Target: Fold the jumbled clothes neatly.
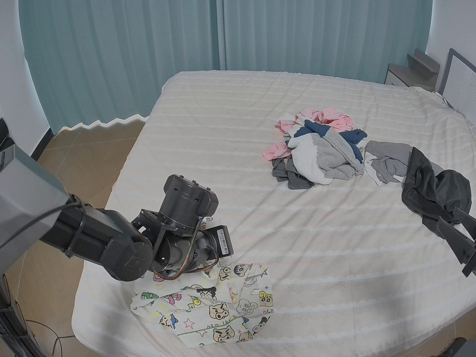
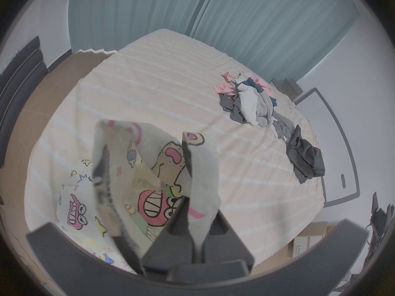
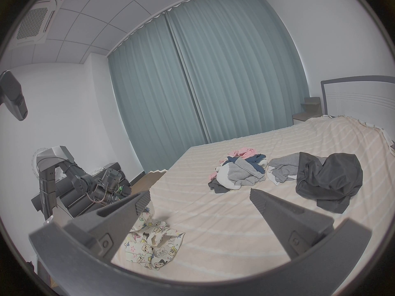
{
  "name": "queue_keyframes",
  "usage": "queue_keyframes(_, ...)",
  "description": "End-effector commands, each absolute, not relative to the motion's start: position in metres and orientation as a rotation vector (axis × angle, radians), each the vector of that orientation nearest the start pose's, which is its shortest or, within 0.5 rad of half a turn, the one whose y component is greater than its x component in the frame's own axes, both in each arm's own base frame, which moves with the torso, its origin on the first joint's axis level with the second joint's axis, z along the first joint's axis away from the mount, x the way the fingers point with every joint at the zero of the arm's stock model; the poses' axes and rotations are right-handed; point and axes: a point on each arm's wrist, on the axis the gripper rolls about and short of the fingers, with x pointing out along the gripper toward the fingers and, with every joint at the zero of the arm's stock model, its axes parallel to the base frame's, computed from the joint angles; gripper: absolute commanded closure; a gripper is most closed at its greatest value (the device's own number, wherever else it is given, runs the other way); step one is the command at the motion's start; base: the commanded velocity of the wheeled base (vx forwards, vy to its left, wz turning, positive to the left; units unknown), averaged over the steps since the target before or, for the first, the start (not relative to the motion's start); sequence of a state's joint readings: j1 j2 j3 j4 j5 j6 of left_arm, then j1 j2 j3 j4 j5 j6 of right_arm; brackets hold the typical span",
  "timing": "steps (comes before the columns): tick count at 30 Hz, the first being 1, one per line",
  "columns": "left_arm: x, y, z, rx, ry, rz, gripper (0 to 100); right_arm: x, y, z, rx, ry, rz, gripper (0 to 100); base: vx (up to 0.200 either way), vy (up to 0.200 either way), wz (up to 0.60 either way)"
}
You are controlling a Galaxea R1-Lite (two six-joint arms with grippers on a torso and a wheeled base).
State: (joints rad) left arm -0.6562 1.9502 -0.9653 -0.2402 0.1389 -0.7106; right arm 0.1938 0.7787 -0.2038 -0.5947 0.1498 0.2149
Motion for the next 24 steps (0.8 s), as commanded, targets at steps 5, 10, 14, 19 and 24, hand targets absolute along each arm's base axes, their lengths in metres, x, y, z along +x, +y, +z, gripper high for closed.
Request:
queue_keyframes(5,0.27,-0.223,0.093,-0.398,0.866,-0.228,100,0.075,0.018,0.18,0.213,0.022,0.345,0,0.0,0.0,0.0)
queue_keyframes(10,0.268,-0.227,0.091,-0.393,0.876,-0.236,100,0.075,0.018,0.18,0.213,0.025,0.345,0,0.0,0.0,0.0)
queue_keyframes(14,0.264,-0.23,0.086,-0.379,0.893,-0.241,100,0.075,0.018,0.18,0.213,0.026,0.343,0,0.0,0.0,0.0)
queue_keyframes(19,0.266,-0.232,0.08,-0.372,0.906,-0.236,100,0.075,0.018,0.18,0.213,0.025,0.344,0,0.0,0.0,0.0)
queue_keyframes(24,0.267,-0.233,0.079,-0.371,0.903,-0.236,0,0.075,0.018,0.18,0.213,0.026,0.345,0,0.0,0.0,0.0)
